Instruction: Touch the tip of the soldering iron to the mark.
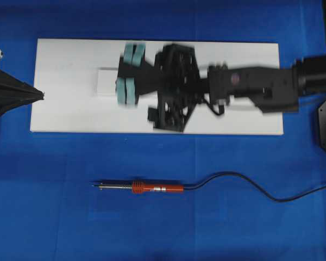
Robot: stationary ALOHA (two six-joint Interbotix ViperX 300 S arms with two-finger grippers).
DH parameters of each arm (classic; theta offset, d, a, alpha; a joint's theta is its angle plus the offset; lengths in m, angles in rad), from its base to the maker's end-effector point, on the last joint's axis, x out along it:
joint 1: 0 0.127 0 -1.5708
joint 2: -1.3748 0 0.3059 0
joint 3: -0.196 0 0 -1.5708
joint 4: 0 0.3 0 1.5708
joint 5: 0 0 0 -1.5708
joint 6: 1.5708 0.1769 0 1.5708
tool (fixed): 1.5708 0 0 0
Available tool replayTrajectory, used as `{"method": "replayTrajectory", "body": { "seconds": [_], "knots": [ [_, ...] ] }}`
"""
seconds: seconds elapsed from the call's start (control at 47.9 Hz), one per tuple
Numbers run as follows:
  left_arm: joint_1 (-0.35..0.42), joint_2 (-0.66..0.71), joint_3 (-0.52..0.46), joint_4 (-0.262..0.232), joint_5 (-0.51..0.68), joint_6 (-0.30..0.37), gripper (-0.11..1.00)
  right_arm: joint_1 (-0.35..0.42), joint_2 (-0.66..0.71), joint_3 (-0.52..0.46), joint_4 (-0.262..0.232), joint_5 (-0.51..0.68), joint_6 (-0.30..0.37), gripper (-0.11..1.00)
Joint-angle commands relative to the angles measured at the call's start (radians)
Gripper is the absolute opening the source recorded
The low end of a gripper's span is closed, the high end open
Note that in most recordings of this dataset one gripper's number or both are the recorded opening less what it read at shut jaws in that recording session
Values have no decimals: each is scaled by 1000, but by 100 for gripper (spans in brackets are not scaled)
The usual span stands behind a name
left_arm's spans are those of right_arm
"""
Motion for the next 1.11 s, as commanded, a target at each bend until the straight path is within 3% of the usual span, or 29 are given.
{"method": "replayTrajectory", "body": {
  "seconds": [0.0, 0.209, 0.668, 1.085],
  "knots": [
    [-3, 3, -14, 2, 2, 0, 0, -5, -44, -8, 5, -5, -11, 86],
    [-3, 3, -14, 2, 11, 2, 0, -2, -140, 58, 5, -6, -21, 86],
    [-3, -3, -12, 2, 11, 2, 0, -2, -666, 499, 5, -163, -8, 85],
    [-3, -9, -14, 2, 11, 2, 0, -2, -1100, 782, 9, -190, -6, 85]
  ]
}}
